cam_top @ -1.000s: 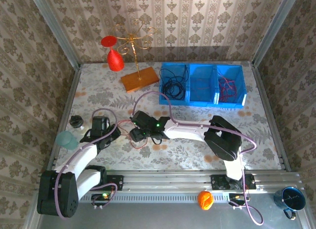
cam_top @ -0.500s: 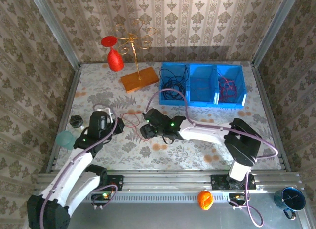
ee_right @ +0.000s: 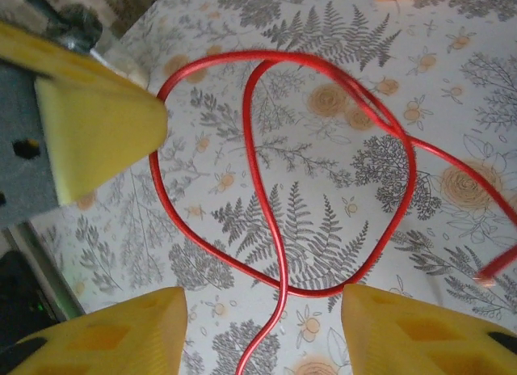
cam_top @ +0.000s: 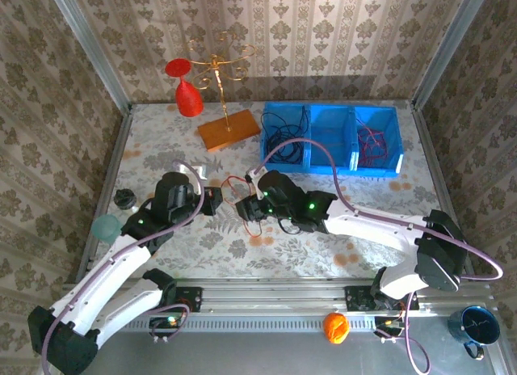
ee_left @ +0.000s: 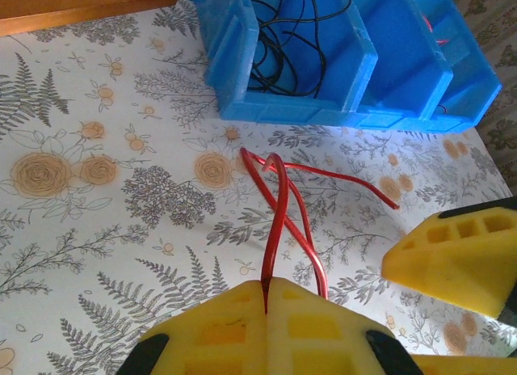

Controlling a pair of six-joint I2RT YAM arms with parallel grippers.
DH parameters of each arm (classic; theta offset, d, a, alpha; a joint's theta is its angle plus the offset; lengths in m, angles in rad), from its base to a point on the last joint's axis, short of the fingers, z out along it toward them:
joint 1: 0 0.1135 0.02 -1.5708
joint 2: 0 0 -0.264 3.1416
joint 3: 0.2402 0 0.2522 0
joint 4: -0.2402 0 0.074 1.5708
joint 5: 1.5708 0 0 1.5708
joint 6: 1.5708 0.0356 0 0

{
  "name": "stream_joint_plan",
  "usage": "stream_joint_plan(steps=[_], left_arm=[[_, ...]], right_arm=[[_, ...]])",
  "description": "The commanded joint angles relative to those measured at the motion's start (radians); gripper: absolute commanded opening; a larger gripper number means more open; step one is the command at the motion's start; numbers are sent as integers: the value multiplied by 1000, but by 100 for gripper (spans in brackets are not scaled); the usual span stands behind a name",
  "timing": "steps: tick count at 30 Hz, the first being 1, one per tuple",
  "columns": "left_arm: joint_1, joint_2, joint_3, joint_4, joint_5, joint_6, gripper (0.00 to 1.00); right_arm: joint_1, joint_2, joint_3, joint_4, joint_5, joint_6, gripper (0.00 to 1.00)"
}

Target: Untangle the cables

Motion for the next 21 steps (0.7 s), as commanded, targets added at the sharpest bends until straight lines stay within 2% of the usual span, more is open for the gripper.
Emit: stream_joint_plan(steps=[1,10,12,14,16,17,21], left_arm=[[-9,-1,13,32,35,8,0],[-11,-2,-8,71,123,-1,0],[-10,-5,-12,72,126,0,0],[-10,-9,-13,61,115,4,0],[-10,-14,-17,46,82,7,0],[-8,-17,-22,38,61,8,0],[27,-16,-57,23,-18,-30,0]], right_arm=[[-1,14,-13,27,-37,-7,49],[-37,78,-10,101,-52,20,47],[-45,88,-13,108,-55,27,39],[-46,81,-14,101,-60,22,19],[-45,45,-28,92,-56,20,4],[-46,18,-40,89,-51,14,0],[-52,-140,-97,49,4,-13,0]])
